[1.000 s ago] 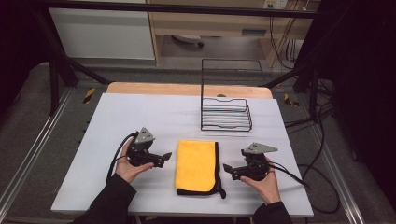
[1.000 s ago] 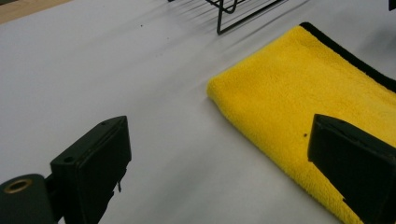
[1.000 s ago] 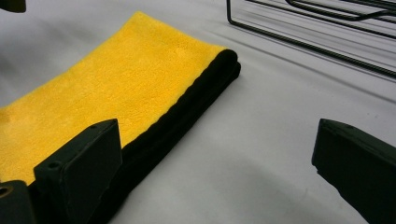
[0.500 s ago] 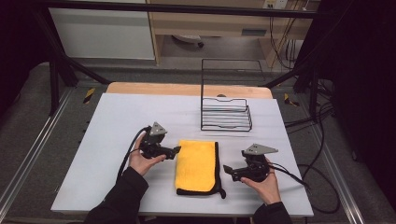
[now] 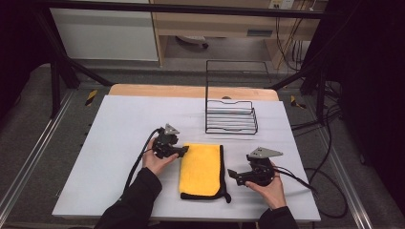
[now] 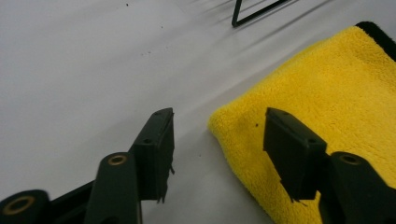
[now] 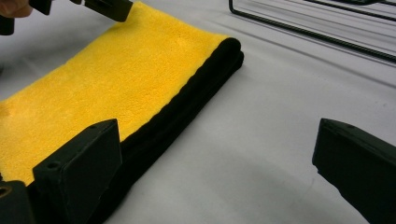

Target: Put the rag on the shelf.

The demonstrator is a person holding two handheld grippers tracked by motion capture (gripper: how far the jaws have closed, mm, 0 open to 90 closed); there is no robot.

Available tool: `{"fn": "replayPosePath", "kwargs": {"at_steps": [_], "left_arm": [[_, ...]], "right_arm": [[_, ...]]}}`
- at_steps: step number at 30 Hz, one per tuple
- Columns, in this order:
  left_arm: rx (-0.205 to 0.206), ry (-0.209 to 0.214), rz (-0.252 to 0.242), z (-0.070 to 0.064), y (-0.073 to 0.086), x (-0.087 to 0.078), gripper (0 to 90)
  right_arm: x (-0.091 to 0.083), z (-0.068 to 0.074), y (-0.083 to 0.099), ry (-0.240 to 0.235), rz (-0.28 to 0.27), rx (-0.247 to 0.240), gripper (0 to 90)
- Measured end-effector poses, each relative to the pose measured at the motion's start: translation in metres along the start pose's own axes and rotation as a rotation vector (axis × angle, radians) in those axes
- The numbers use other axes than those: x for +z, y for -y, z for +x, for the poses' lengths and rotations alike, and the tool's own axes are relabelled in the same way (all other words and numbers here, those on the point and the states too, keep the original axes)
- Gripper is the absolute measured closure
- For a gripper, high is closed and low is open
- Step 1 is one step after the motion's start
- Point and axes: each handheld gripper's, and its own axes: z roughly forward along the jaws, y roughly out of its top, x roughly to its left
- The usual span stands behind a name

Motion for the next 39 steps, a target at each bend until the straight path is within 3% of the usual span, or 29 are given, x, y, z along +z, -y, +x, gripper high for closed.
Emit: {"fn": "replayPosePath", "kwargs": {"at_steps": [11, 23, 32, 39], "left_arm": [[-0.062, 0.058, 0.015, 0.001, 0.001, 0.015, 63.7], [-0.033, 0.051, 0.024, -0.005, 0.002, 0.016, 74.3], [-0.034, 0.056, 0.001, -0.005, 0.005, 0.017, 77.9], [-0.024, 0.055, 0.001, -0.005, 0.005, 0.017, 78.0]], "right_arm": [[0.002, -0.001, -0.001, -0.001, -0.002, 0.009, 2.3], [0.008, -0.004, -0.008, 0.011, -0.021, 0.053, 3.1], [0.029, -0.003, -0.026, 0.019, -0.009, 0.064, 9.6], [0.059, -0.007, -0.039, 0.028, 0.005, 0.086, 23.7]]}}
